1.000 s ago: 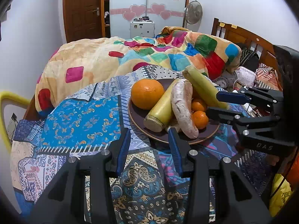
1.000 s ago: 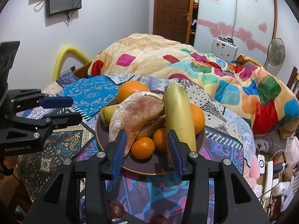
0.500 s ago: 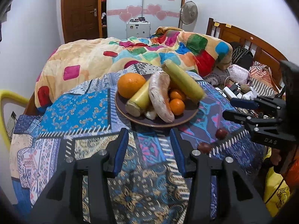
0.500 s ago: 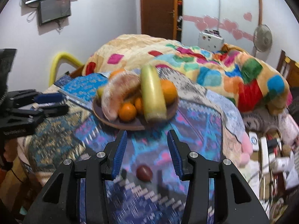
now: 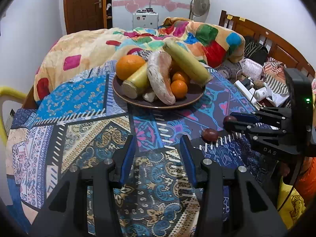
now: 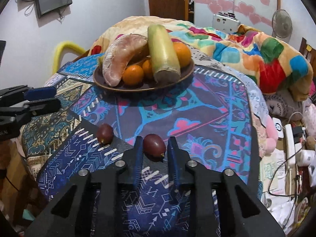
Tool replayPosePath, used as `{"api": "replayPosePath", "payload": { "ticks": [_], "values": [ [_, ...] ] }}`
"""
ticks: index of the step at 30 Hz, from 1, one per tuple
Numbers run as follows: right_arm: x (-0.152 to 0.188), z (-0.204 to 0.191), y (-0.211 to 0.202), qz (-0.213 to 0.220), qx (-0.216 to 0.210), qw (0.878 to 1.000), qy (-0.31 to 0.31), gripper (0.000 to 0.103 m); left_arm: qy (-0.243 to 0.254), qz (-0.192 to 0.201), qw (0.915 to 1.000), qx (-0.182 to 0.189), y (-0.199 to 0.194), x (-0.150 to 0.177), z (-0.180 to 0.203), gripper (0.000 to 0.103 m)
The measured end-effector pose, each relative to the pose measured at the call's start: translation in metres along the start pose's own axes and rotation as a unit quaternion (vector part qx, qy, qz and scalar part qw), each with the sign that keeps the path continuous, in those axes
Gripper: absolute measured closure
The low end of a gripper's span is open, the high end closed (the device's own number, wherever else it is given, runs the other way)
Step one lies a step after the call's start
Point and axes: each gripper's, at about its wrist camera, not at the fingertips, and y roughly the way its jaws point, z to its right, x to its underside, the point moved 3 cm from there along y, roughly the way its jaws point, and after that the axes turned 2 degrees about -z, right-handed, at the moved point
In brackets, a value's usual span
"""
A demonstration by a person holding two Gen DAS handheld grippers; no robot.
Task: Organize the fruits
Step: 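Grasp a dark brown date with the right tool while the left tool grasps another date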
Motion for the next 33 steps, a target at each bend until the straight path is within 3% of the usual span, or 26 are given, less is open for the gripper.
{"api": "replayPosePath", "payload": {
  "ticks": [25, 33],
  "values": [
    [0.021, 0.022, -0.049, 0.040, -0.008, 0.999, 0.007, 0.084, 0.019, -0.033, 0.9984, 0.040, 0.036, 0.000, 0.075, 0.057],
    [0.019, 0.024, -0.044, 0.039, -0.014, 0.999, 0.008, 0.084, 0.027, -0.030, 0.9985, 0.038, 0.044, -0.003, 0.075, 0.083]
  ]
}}
